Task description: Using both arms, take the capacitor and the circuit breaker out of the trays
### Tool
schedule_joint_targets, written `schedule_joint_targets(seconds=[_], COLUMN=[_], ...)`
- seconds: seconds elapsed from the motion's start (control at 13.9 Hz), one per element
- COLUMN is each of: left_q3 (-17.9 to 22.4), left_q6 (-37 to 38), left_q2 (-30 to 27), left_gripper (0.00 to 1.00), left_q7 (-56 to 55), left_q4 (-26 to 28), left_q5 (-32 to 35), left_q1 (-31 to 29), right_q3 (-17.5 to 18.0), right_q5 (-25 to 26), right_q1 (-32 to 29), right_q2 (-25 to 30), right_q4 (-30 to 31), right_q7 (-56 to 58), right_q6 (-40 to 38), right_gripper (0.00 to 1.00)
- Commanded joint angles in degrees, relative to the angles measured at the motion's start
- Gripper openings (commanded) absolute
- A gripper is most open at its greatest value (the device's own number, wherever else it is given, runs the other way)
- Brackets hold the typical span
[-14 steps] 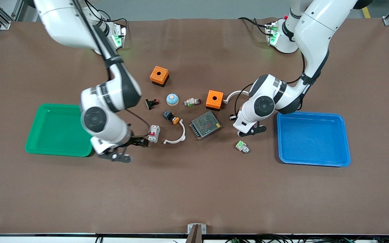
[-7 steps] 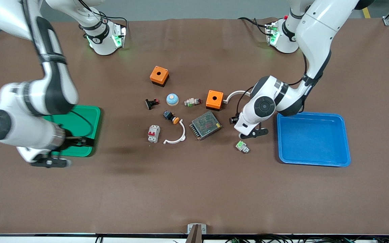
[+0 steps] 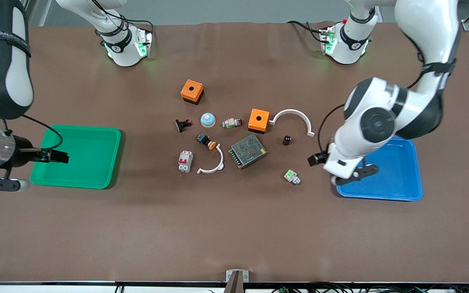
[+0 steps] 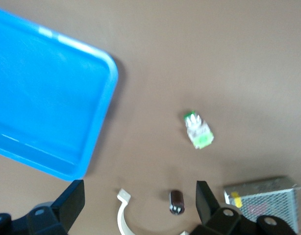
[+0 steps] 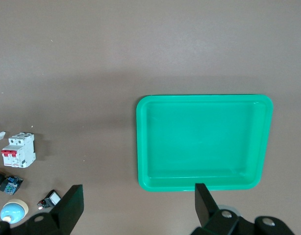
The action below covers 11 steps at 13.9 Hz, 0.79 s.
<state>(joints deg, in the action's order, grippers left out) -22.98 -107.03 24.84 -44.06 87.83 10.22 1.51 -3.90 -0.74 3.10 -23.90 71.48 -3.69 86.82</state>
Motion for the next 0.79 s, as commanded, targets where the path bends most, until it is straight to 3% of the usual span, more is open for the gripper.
schedule_joint_targets(seconds=[0.0,0.43,0.72], left_q3=[-0.22,-0.13,10.48], left_q6=[1.56,10.34,15.6], left_q2=[-4.51,-13.31,-19.55], left_gripper=[1.0,1.0,1.0], left_q7=[3.78,21.7,30.49], left_q4=[-1.17,-2.84,-2.14], left_q5=[1.47,0.42,-4.65], left_q1=[-1.85,-5.2,0.5], right_q3=[1.35,1.44,1.44], right_q5=[0.39,-0.23,-0.32], right_q1=[-1.43,-1.51,-1.51], right_q2=[-0.09,2.36,4.12], right_q4=[-1.69,-1.08,0.23], right_q7=[-0.61,0.26,4.13], right_q6=[-1.47,-2.18,-2.35], right_gripper=[1.0,1.0,1.0])
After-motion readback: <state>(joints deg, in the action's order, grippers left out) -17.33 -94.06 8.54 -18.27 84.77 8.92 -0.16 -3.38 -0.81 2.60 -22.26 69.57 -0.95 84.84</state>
